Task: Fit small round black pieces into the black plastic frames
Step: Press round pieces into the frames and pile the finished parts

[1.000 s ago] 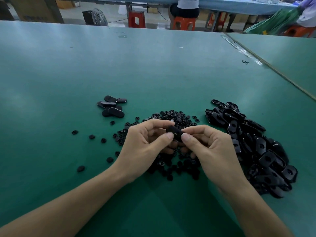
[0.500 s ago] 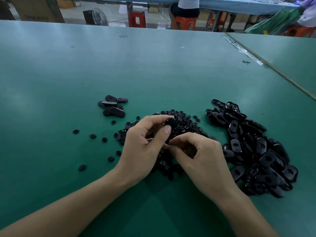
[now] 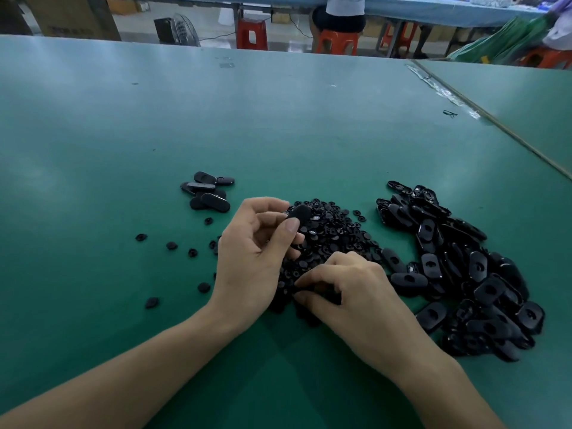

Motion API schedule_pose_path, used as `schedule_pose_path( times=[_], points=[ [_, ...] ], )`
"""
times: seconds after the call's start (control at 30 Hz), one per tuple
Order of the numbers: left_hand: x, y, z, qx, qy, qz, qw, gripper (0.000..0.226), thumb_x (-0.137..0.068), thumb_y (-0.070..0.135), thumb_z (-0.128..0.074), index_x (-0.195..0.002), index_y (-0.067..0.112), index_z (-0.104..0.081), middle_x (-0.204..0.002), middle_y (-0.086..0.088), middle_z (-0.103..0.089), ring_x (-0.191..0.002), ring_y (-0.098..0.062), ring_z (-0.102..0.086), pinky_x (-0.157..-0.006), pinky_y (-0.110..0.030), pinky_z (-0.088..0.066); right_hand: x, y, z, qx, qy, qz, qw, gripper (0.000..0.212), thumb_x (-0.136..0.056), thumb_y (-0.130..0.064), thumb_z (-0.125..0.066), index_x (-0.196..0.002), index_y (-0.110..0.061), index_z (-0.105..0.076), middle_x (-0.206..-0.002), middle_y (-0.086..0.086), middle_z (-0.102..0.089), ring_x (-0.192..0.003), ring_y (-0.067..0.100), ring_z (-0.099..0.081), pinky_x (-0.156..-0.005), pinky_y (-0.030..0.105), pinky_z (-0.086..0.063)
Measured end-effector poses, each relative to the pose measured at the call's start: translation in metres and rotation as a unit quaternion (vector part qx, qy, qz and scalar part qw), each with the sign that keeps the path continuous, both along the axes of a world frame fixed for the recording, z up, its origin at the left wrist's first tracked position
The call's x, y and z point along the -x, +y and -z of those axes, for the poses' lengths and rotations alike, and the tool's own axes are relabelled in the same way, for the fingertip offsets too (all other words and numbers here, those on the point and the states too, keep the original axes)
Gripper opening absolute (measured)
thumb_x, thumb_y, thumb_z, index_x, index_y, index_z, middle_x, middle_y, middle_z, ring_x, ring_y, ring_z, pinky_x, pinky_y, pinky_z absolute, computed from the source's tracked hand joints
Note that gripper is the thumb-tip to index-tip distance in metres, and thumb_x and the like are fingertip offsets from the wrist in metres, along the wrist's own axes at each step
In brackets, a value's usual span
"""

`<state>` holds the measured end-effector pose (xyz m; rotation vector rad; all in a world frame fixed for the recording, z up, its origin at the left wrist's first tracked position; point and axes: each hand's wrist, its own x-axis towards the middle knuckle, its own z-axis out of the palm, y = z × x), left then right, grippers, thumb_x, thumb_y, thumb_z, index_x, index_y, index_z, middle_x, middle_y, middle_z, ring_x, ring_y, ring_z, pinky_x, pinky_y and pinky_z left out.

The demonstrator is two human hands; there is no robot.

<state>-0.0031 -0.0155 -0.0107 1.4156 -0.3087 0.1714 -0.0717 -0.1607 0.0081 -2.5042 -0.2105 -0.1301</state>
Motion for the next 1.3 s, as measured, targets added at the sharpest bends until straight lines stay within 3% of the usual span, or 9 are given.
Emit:
schedule_pose_path(
  times=[0.33, 0.67, 0.77, 0.97, 1.13, 1.3],
  points=[
    [-0.002, 0.000, 0.005, -0.023, 0.014, 0.001, 1.000, 0.031, -0.096, 0.000, -0.063, -0.107, 0.027, -0.073, -0.085, 0.005, -0.076, -0.076, -0.012, -0.073, -0.072, -0.024, -0.059, 0.000, 0.005, -0.003, 0.054, -0.027, -0.005, 0.998, 0.015, -0.090, -0.038, -0.067, -0.103, -0.032, -0.073, -0.091, -0.014, -0.054, -0.092, 0.009, -0.046, -0.080, 0.021, -0.040],
    [-0.001, 0.000, 0.002, -0.031, 0.025, 0.007, 0.999, 0.030, -0.095, -0.002, -0.064, -0.103, 0.025, -0.073, -0.085, 0.001, -0.076, -0.077, -0.016, -0.073, -0.072, -0.025, -0.059, -0.001, 0.015, -0.002, 0.076, -0.043, 0.007, 0.996, 0.012, -0.097, -0.033, -0.058, -0.097, -0.023, -0.065, -0.090, -0.009, -0.050, -0.091, 0.013, -0.044, -0.078, 0.028, -0.041],
    [-0.001, 0.001, 0.001, -0.031, 0.027, 0.010, 0.999, 0.028, -0.094, -0.002, -0.065, -0.105, 0.022, -0.073, -0.087, 0.000, -0.076, -0.078, -0.017, -0.074, -0.073, -0.025, -0.059, -0.001, 0.015, -0.001, 0.017, -0.061, 0.027, 0.998, 0.010, -0.098, -0.026, -0.057, -0.097, -0.020, -0.064, -0.091, -0.006, -0.054, -0.087, 0.014, -0.051, -0.076, 0.032, -0.045],
    [0.001, 0.002, 0.001, -0.032, 0.029, 0.026, 0.999, 0.024, -0.092, -0.001, -0.068, -0.103, 0.019, -0.073, -0.088, -0.001, -0.077, -0.080, -0.016, -0.076, -0.074, -0.023, -0.059, -0.002, 0.007, -0.002, -0.085, -0.134, 0.091, 0.983, 0.017, -0.095, -0.015, -0.062, -0.082, -0.024, -0.055, -0.068, -0.010, -0.056, -0.068, 0.011, -0.054, -0.056, 0.017, -0.040],
    [0.003, 0.003, 0.001, -0.044, 0.027, 0.041, 0.998, 0.023, -0.084, 0.013, -0.070, -0.097, 0.030, -0.077, -0.087, 0.002, -0.078, -0.079, -0.018, -0.076, -0.074, -0.026, -0.060, -0.005, 0.003, -0.001, -0.160, -0.147, 0.124, 0.968, 0.018, -0.091, -0.009, -0.070, -0.103, -0.023, -0.073, -0.077, -0.024, -0.068, -0.076, -0.007, -0.065, -0.068, 0.003, -0.044],
    [0.004, 0.003, 0.000, -0.066, 0.023, 0.054, 0.996, 0.022, -0.083, 0.015, -0.072, -0.097, 0.029, -0.078, -0.084, 0.003, -0.078, -0.077, -0.016, -0.076, -0.072, -0.023, -0.059, -0.006, -0.001, -0.005, -0.206, -0.152, 0.135, 0.957, 0.017, -0.089, -0.012, -0.074, -0.092, -0.028, -0.076, -0.085, -0.015, -0.071, -0.081, 0.004, -0.068, -0.069, 0.011, -0.049]
  ],
)
